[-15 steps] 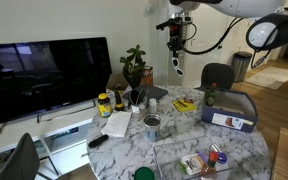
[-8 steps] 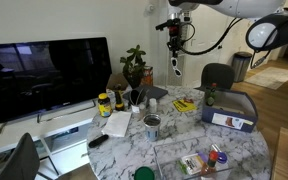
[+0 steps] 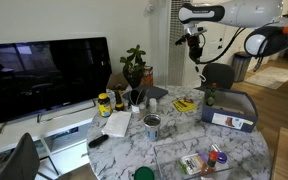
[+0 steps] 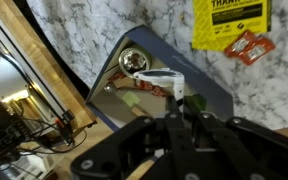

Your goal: Take the glasses out of the case and place it into the box

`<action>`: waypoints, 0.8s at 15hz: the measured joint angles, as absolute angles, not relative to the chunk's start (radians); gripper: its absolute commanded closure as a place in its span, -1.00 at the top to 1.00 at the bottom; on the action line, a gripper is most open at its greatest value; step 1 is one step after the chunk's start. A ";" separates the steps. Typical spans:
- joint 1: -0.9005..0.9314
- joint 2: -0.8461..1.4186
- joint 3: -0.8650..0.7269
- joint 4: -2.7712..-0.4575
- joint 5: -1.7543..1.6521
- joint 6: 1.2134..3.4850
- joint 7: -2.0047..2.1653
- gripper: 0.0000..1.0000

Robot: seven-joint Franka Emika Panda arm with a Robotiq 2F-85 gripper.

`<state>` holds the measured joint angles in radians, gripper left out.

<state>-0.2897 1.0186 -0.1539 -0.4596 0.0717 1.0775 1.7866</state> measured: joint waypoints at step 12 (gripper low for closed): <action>-0.425 1.114 -0.185 -0.548 0.106 0.819 2.015 -0.94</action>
<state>-0.4248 1.1140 -0.1847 -0.5477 0.1062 0.8188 2.0148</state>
